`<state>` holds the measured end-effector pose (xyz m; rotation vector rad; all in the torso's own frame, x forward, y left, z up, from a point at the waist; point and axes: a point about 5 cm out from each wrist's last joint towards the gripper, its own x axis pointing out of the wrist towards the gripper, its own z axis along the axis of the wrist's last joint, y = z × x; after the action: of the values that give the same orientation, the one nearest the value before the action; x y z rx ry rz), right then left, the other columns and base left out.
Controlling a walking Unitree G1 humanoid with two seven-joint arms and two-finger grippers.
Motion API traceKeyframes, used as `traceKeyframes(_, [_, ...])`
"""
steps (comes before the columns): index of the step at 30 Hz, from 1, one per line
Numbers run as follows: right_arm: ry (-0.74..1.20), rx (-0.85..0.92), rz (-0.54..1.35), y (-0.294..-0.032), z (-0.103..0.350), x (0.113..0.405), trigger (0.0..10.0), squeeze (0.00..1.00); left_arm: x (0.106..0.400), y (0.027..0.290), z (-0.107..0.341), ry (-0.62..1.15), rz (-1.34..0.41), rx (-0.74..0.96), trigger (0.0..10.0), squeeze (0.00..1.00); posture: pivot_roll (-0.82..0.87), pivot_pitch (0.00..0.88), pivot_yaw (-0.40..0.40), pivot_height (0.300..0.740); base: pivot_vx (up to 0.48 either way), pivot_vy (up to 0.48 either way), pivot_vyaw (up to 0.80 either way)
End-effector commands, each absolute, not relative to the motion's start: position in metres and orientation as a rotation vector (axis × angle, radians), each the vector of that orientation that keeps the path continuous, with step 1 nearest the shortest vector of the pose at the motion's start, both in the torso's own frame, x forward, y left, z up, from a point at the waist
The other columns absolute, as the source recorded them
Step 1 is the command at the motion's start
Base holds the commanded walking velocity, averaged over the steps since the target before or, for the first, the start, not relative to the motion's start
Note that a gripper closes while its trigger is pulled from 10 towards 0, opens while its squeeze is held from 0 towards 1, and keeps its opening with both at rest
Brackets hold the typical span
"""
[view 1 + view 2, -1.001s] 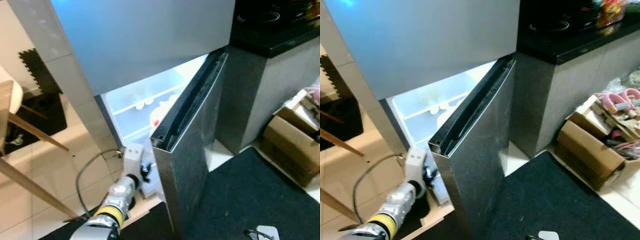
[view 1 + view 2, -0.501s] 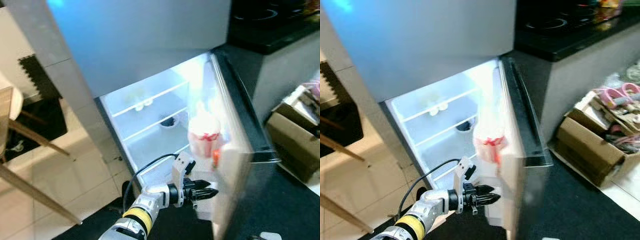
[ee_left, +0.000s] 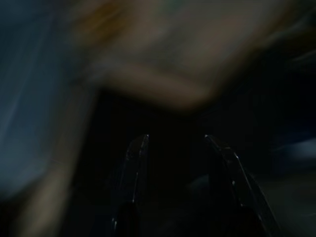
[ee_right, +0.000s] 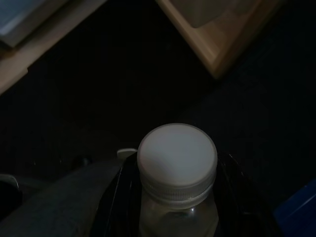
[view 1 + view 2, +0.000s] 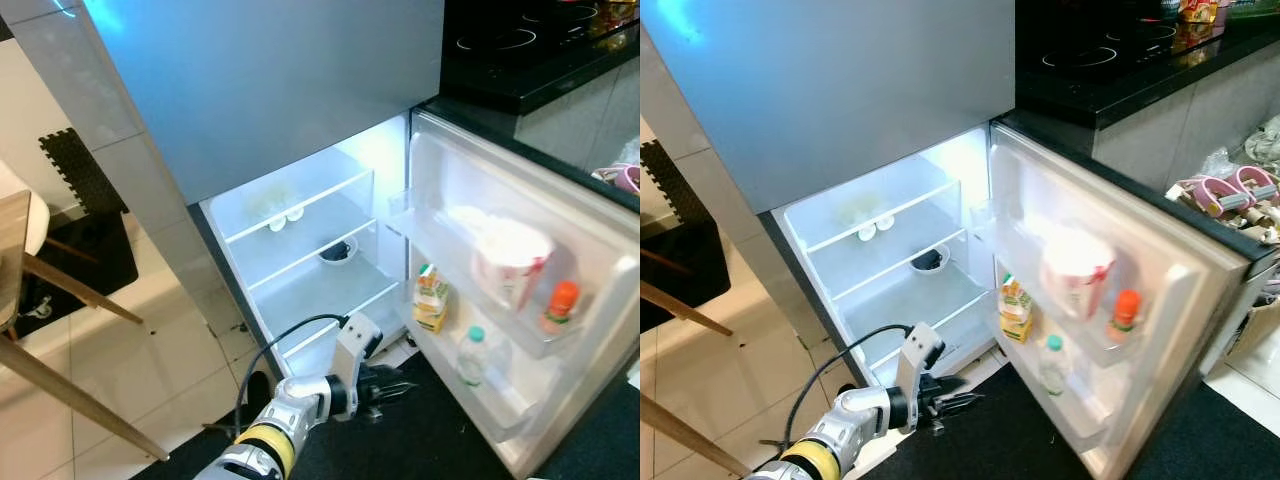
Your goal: Restocking fridge
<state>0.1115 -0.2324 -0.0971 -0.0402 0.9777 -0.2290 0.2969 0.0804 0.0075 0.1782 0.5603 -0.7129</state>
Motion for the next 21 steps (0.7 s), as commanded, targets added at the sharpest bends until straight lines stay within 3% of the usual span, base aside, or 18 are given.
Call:
traceKeyframes(1, [0.964, -0.026, -0.232, -0.228, -0.098, 0.112, 10.0, 0.00, 0.290, 0.104, -0.007, 0.639, -0.579, 0.228, 10.0, 0.00, -0.18, 0.012, 0.173, 0.726, 0.000, 0.000, 0.00])
traceKeyframes(4, [0.908, -0.023, -0.236, -0.234, -0.092, 0.122, 10.0, 0.00, 0.277, 0.124, -0.022, 0.702, -0.482, 0.173, 10.0, 0.00, -0.18, 0.003, 0.166, 0.726, 0.000, 0.000, 0.00])
traceKeyframes(10, [0.862, -0.041, -0.222, -0.237, -0.086, 0.135, 10.0, 0.00, 0.264, 0.136, -0.033, 0.735, -0.437, 0.177, 10.0, 0.00, -0.18, 0.000, 0.148, 0.726, 0.000, 0.000, 0.00])
traceKeyframes(21, [0.794, -0.177, -0.053, -0.230, -0.070, 0.180, 10.0, 0.00, 0.236, 0.148, -0.054, 0.765, -0.251, 0.117, 10.0, 0.00, -0.10, 0.000, -0.014, 0.726, 0.000, 0.000, 0.00])
